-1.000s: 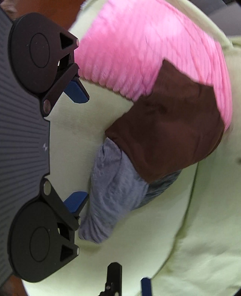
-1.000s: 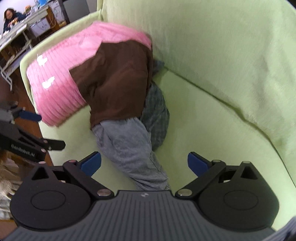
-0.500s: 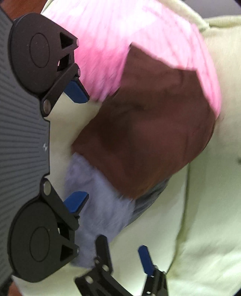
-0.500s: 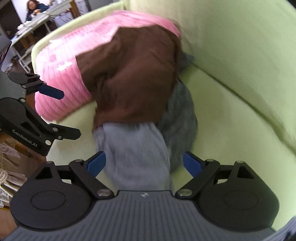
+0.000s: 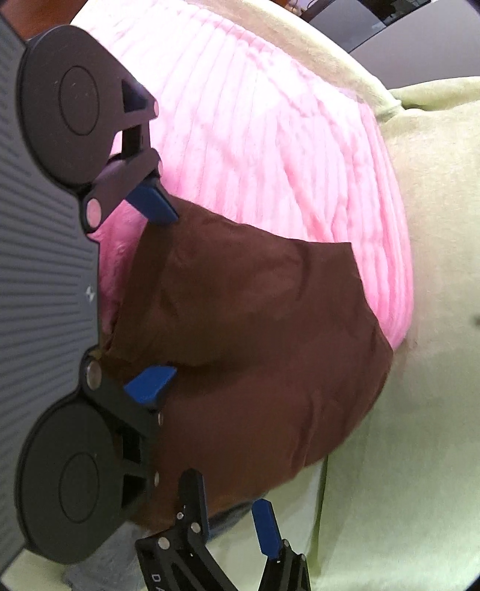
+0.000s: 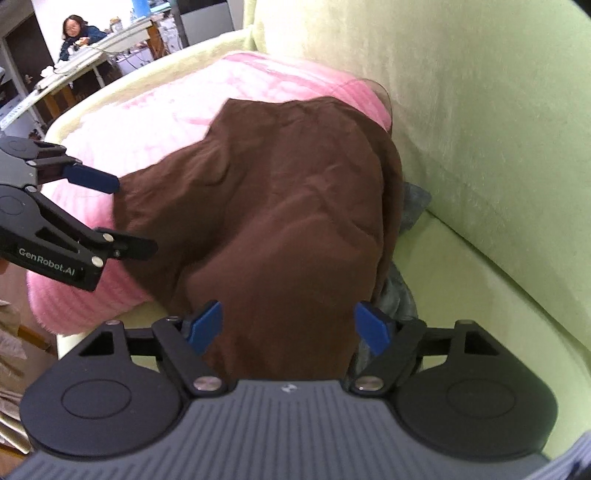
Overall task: Fold clothes
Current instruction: 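Close the left gripper on the brown shirt while the right gripper closes on it too, then lift the brown shirt off the cushion with both grippers and pull it onto the seat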
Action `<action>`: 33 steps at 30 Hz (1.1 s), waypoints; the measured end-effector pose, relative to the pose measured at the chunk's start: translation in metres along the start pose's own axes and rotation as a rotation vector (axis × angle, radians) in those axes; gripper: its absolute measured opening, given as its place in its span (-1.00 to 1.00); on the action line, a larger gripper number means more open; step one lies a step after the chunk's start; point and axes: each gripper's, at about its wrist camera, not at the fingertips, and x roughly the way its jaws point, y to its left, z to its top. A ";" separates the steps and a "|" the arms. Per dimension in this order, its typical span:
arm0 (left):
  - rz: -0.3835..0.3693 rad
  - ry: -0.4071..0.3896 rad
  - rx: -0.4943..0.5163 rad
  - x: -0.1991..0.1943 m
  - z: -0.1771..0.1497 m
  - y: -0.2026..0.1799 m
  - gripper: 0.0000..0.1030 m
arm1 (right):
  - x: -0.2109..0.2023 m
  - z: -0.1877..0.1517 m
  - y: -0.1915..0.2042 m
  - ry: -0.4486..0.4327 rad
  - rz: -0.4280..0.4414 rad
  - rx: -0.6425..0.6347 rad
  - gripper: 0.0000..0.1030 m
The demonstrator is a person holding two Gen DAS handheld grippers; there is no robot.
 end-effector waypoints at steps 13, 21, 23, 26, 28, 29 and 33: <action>-0.016 -0.065 0.014 -0.039 -0.001 -0.017 -0.78 | -0.031 -0.006 -0.001 -0.023 0.063 0.064 -0.99; -0.096 -0.110 0.018 -0.108 -0.001 -0.043 -0.78 | -0.104 -0.020 -0.008 -0.066 0.075 0.101 -1.00; -0.117 -0.125 0.029 -0.128 0.000 -0.054 -0.78 | -0.136 -0.030 -0.013 -0.076 0.067 0.119 -1.00; -0.150 -0.154 0.054 -0.162 0.003 -0.076 -0.78 | -0.169 -0.042 -0.017 -0.085 0.053 0.136 -1.00; -0.193 -0.166 0.066 -0.184 0.005 -0.096 -0.78 | -0.200 -0.055 -0.022 -0.089 0.029 0.155 -1.00; -0.204 -0.169 0.075 -0.190 0.006 -0.103 -0.78 | -0.215 -0.062 -0.025 -0.087 0.014 0.167 -1.00; -0.312 -0.191 0.157 -0.221 0.011 -0.159 -0.78 | -0.274 -0.096 -0.033 -0.088 -0.061 0.213 -1.00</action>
